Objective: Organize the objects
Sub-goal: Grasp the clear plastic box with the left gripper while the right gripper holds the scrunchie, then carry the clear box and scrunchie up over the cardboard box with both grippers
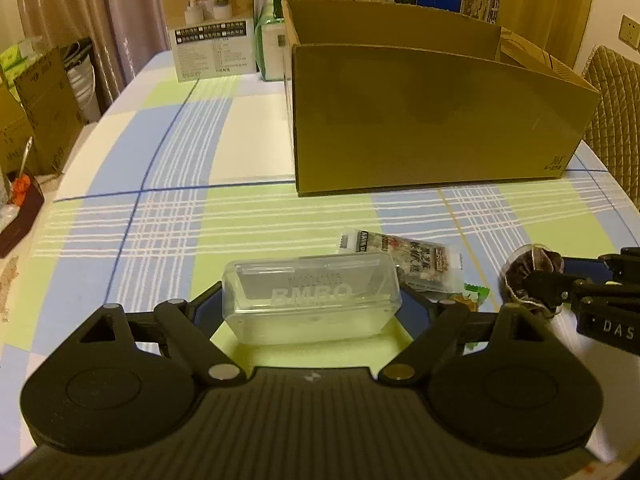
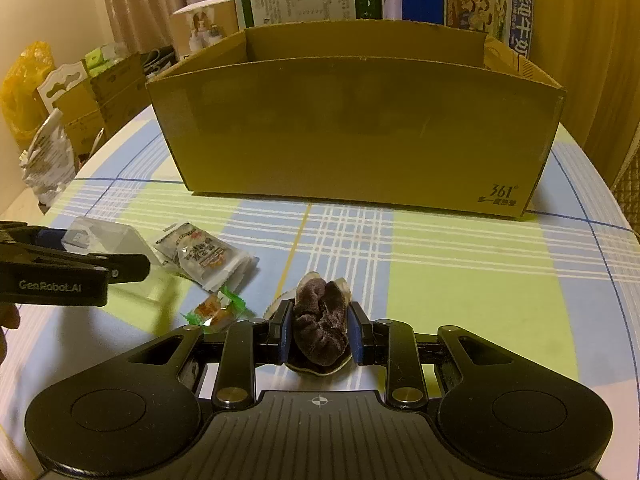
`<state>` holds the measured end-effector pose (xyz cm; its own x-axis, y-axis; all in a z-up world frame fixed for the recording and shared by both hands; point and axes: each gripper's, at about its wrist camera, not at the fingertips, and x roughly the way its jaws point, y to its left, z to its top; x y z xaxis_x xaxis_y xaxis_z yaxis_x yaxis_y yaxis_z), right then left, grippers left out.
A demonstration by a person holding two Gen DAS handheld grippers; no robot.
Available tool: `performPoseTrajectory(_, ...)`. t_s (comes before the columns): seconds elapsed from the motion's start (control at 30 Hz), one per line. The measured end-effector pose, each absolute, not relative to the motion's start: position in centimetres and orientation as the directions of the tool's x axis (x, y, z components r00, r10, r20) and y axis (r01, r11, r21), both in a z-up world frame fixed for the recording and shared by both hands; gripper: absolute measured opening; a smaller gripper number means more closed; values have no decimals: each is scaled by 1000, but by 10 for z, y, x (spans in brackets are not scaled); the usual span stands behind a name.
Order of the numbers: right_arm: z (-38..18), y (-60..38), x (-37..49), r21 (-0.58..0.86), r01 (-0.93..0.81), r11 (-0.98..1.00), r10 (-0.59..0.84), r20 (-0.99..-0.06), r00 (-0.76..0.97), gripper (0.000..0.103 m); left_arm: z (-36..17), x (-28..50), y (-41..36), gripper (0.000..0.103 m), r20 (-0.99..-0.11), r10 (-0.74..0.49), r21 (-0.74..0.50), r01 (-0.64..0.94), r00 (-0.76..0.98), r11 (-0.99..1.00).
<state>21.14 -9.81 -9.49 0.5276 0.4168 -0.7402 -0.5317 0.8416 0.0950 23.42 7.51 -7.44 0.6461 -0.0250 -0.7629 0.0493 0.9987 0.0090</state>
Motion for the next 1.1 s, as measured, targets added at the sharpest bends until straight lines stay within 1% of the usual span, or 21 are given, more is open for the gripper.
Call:
performPoseTrajectory(0.33,-86,-105,207,97,-523,847,415,-736,535,25,-59,216,71,84,-765,-40,-4,58,643,998)
performPoseTrajectory(1.1,-12,-147,173,117,-475,872,420,-675,606,25,-2,169,27,84,-742,-94,-28,109,664,994)
